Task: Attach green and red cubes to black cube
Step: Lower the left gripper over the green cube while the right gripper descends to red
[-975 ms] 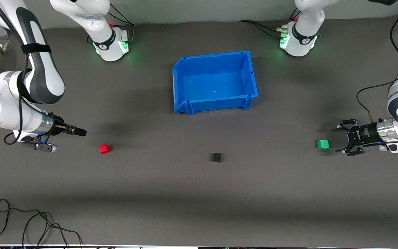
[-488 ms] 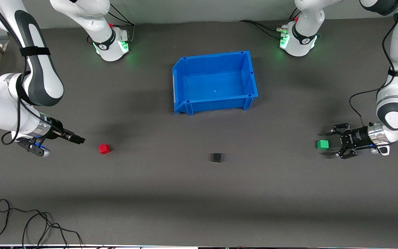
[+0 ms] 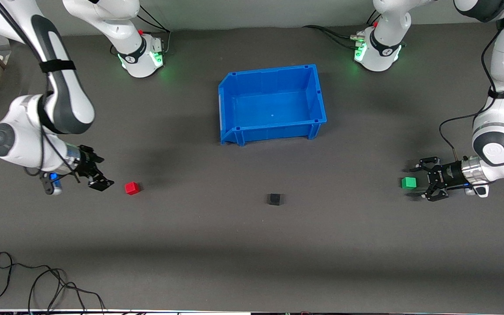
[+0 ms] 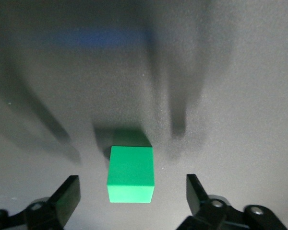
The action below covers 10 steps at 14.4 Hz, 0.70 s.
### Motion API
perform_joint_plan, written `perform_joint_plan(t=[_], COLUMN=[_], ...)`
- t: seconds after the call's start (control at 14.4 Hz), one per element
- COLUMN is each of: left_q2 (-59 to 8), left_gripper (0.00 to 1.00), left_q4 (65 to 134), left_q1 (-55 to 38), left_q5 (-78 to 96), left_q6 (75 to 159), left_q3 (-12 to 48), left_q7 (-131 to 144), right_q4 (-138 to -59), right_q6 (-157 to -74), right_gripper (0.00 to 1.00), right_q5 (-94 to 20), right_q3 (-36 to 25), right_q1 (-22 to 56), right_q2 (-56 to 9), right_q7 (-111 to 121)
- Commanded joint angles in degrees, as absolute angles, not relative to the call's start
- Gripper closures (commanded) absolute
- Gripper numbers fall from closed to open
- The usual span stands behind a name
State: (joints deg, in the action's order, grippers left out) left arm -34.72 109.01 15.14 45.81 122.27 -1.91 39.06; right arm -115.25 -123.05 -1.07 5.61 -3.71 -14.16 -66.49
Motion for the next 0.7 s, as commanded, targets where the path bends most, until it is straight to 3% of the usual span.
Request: perform_joint_plan(t=[0.0,0.07,0.21,0.63], left_q2=[-34.37,-34.37,-34.28,-33.75], left_gripper=[0.24,0.35,0.45,0.68], left_q4=[109.95,109.95,109.86,109.43], left_q1=[14.76,14.85,15.12,15.56], left_q5=[46.93,46.93,46.85,46.85], left_q6=[122.96,122.7,122.43,121.55], left_q3=[-2.11,-2.11,-2.11,-2.2], left_q7=[37.01,36.74,36.56,36.47], right_q4=[-114.79,-115.05,-114.96,-113.12], right_q6=[-125.32,-126.9,-127.53,-128.76], right_gripper=[0.01,0.0,0.0,0.01], right_q5=[8.57,9.22,9.32,9.23], right_q3=[5.45,5.45,5.27,5.1], right_q1=[-1.15,-1.14,-1.14,-1.14], right_q2=[-17.66,-18.01,-19.68,-27.24], right_q7=[-80.72,-82.95,-82.97,-83.15])
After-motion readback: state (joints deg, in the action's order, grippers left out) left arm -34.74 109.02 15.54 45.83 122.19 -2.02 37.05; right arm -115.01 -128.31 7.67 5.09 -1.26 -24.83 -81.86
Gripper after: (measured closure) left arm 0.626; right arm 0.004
